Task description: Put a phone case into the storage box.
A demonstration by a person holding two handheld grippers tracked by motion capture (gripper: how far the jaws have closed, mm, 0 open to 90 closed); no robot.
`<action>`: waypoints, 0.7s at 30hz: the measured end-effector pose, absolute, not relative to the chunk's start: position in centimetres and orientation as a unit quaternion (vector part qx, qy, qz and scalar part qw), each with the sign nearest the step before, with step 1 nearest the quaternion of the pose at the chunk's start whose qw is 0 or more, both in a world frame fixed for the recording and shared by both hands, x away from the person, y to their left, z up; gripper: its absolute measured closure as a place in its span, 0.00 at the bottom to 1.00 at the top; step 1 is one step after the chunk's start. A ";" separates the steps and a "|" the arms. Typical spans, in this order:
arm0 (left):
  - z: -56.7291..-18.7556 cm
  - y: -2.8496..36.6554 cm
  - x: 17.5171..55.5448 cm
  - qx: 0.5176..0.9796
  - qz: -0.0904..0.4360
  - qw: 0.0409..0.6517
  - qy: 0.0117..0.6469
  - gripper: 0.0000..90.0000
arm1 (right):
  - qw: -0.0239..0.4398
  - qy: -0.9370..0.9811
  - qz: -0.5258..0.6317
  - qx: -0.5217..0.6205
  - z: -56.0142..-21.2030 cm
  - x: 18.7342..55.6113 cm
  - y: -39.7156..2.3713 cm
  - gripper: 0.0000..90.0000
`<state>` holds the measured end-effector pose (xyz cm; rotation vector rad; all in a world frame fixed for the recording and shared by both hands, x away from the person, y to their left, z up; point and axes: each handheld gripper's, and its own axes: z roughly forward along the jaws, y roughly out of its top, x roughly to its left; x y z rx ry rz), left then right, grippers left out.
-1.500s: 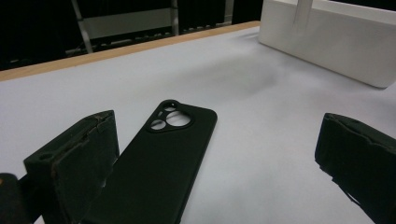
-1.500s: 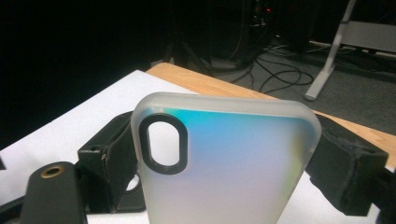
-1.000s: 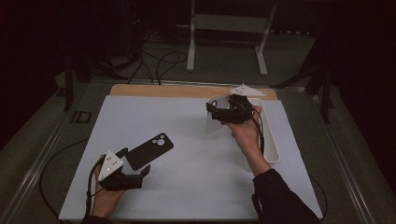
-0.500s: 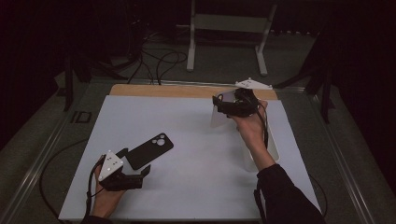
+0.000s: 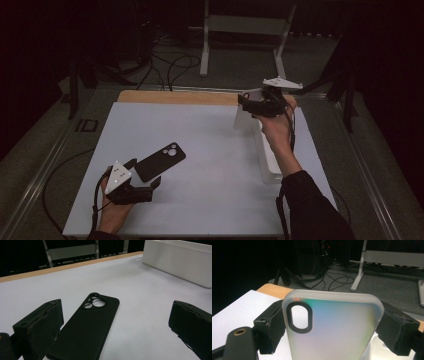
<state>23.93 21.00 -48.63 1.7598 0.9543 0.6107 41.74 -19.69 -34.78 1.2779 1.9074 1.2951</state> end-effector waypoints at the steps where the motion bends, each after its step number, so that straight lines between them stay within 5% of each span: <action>1: -48.6 21.0 23.9 0.728 0.252 0.500 0.395 0.00 | 0.252 0.699 0.477 0.470 -34.6 41.9 -19.9 0.19; 21: -48.7 20.9 23.9 0.730 0.251 0.499 0.394 0.00 | 0.302 0.670 0.448 0.509 -33.5 44.5 -22.7 0.19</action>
